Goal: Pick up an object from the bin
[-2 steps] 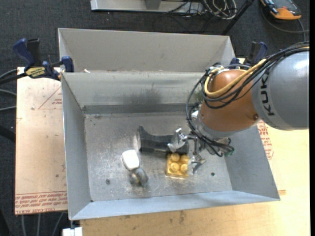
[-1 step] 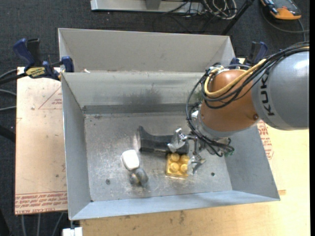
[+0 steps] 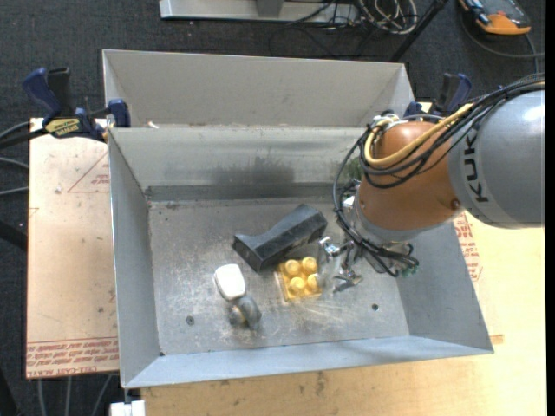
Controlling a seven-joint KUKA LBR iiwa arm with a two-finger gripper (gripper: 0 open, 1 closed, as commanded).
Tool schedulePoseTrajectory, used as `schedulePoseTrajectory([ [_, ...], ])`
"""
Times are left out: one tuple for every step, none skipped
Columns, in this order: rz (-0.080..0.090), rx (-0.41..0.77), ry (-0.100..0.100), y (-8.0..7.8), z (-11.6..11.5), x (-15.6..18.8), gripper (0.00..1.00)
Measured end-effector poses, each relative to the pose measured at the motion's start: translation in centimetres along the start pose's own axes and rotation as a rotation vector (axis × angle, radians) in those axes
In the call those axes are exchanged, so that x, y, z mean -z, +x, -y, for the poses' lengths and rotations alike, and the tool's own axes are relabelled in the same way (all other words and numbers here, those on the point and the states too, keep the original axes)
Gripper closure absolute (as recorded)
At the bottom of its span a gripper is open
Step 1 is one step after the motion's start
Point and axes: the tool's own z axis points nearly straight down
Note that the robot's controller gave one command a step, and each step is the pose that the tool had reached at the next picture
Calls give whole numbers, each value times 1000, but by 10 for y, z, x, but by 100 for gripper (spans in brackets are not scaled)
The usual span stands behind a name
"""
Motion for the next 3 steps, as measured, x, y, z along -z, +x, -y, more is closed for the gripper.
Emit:
schedulePoseTrajectory([
  [-1,-130,-1,-33,-70,71,0],
  [-3,-131,-1,-32,-69,71,0],
  [3,-37,1,-34,-65,55,0],
])
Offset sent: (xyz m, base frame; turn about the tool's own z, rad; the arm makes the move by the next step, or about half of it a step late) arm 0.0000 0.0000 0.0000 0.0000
